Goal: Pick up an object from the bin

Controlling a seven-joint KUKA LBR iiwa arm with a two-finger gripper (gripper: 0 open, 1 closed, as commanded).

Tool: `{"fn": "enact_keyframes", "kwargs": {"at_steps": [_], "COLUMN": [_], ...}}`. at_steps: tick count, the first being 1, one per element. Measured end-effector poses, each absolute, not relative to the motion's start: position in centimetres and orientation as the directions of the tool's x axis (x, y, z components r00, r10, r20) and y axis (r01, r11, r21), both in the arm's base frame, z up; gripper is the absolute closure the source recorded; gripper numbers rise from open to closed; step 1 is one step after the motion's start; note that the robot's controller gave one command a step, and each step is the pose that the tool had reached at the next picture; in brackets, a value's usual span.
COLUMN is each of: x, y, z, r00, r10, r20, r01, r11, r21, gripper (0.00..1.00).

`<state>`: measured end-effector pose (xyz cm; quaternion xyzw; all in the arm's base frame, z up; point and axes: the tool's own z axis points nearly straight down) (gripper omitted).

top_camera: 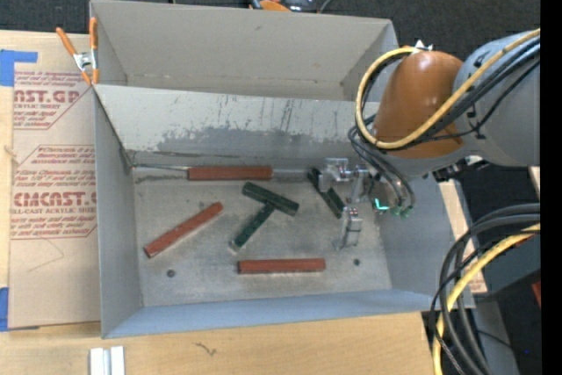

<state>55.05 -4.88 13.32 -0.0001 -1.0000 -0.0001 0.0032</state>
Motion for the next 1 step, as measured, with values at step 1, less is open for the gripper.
{"fn": "enact_keyframes", "kwargs": {"at_steps": [1], "x": [51.13], "y": [-0.05], "z": [7.28], "r00": [-0.946], "r10": [-0.325], "r20": [0.005], "r01": [-0.325], "r11": [0.946], "r21": [0.004], "gripper": [0.0]}}
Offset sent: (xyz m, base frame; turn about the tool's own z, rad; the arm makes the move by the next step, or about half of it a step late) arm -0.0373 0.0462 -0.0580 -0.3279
